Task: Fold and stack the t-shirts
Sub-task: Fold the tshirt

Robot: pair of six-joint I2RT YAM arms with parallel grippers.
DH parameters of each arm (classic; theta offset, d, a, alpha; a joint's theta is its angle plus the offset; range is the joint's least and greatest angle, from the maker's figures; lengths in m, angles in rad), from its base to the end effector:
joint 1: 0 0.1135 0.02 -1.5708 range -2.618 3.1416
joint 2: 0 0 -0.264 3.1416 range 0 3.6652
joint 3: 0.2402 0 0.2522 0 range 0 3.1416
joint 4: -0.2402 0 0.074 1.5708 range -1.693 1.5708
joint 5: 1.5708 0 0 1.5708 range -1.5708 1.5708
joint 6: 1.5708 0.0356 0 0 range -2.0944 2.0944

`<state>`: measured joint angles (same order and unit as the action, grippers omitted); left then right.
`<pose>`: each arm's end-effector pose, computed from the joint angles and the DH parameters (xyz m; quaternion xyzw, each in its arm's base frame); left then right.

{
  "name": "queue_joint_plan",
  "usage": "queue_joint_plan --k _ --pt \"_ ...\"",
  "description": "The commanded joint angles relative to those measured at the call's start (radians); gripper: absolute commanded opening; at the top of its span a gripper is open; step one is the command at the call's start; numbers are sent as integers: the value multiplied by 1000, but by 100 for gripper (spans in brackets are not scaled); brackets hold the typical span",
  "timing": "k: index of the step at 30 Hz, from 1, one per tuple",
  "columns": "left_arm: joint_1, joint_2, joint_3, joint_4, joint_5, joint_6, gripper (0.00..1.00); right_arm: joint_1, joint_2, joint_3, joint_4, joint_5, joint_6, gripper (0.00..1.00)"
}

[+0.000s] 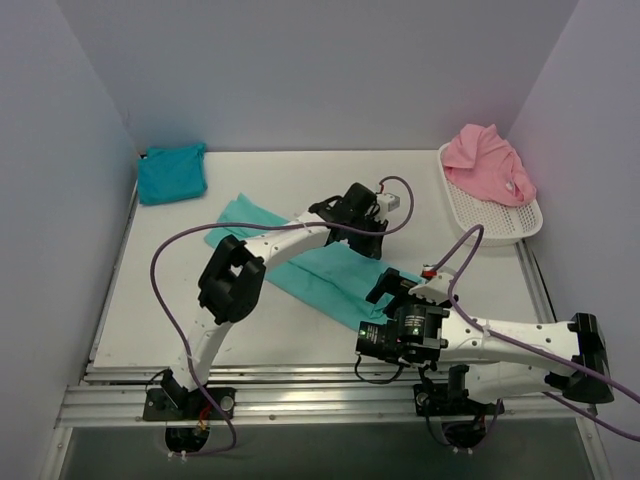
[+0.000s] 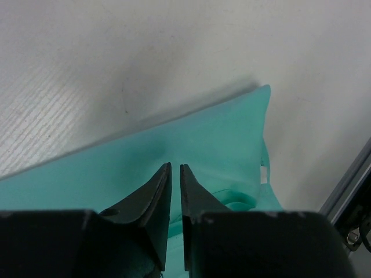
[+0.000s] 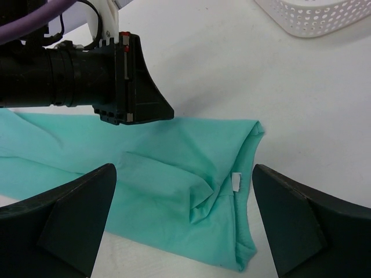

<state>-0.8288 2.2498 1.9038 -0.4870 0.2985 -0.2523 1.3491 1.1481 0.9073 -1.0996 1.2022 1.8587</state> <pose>0.3364 -0.3825 0.2124 0.3136 0.8691 -0.3024 0.2344 0.0728 0.1719 0.2696 0.2694 0.7764 0.1133 0.5584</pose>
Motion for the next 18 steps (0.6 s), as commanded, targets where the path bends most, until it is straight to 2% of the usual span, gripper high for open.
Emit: queue_joint_plan --k 1,5,7,18 --pt "-29 -65 0 -16 16 11 19 -1 -25 16 -72 73 25 99" --pt "-43 -36 6 -13 30 18 12 -5 -28 10 -72 68 27 99" --pt "-46 -9 20 -18 47 16 5 -7 -28 10 -72 69 27 100" --pt "-43 148 104 -130 116 38 2 -39 -22 12 -71 83 10 100"
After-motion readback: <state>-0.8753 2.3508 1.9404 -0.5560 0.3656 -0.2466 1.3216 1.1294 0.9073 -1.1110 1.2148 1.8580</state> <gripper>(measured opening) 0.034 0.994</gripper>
